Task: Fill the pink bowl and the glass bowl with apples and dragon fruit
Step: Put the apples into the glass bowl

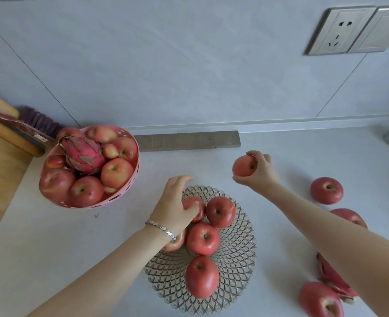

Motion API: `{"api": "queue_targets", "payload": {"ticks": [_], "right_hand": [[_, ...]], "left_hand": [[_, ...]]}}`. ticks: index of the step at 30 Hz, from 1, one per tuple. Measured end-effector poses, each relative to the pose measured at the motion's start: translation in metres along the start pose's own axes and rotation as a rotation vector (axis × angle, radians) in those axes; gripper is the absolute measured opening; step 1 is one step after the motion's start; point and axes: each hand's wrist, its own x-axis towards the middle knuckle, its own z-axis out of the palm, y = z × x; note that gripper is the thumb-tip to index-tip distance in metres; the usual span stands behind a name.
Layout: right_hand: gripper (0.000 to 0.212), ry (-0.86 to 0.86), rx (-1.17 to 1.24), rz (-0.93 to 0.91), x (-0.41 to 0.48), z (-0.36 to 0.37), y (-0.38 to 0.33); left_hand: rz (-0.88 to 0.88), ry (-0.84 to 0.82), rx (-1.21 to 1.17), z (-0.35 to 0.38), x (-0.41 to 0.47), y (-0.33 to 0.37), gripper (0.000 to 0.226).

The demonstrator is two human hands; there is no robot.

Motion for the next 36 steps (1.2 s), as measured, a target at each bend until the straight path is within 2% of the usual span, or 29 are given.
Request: {"api": "queue_targets", "payload": {"ticks": [4,7,9,13,16,18,22,28,33,36], "right_hand": [[0.076,-0.143,0.013,-0.126,-0.063,-0.011,-0.046],[0.078,-0.265,0.009,-0.186,-0.116,-0.010,-0.071],[0.078,-0.335,0.000,-0.220,-0.142,-0.004,-0.078],[0.077,-0.455,-0.018,-0.242,-0.165,0.013,-0.064],[0.076,-0.428,-0.110,-0.078,-0.179,0.038,-0.033],[0.084,-0.452,-0.203,0.006,-0.189,0.057,-0.016],[0.094,-0.381,-0.212,0.042,-0.197,0.084,-0.002],[0.086,-0.261,-0.118,0.047,-0.203,0.099,0.000],[0.091,-0.296,-0.199,-0.033,-0.200,0.093,0.006],[0.084,-0.346,-0.182,-0.024,-0.198,0.087,0.010]], "left_hand": [[0.191,-0.119,0.009,-0.003,-0.018,0.021,0.090],[0.302,-0.146,0.106,-0.002,-0.040,0.031,0.092],[0.333,-0.076,0.085,-0.002,-0.056,0.028,0.087],[0.114,0.022,-0.032,-0.003,-0.084,0.004,0.073],[-0.115,0.042,-0.107,0.004,-0.108,-0.025,0.075],[-0.195,0.037,-0.056,0.008,-0.121,-0.040,0.075],[-0.194,0.041,0.071,0.022,-0.128,-0.057,0.073],[-0.160,0.023,0.224,0.032,-0.122,-0.063,0.072],[-0.126,-0.111,0.258,0.029,-0.121,-0.061,0.077],[-0.152,-0.125,0.215,0.032,-0.120,-0.058,0.078]]}}
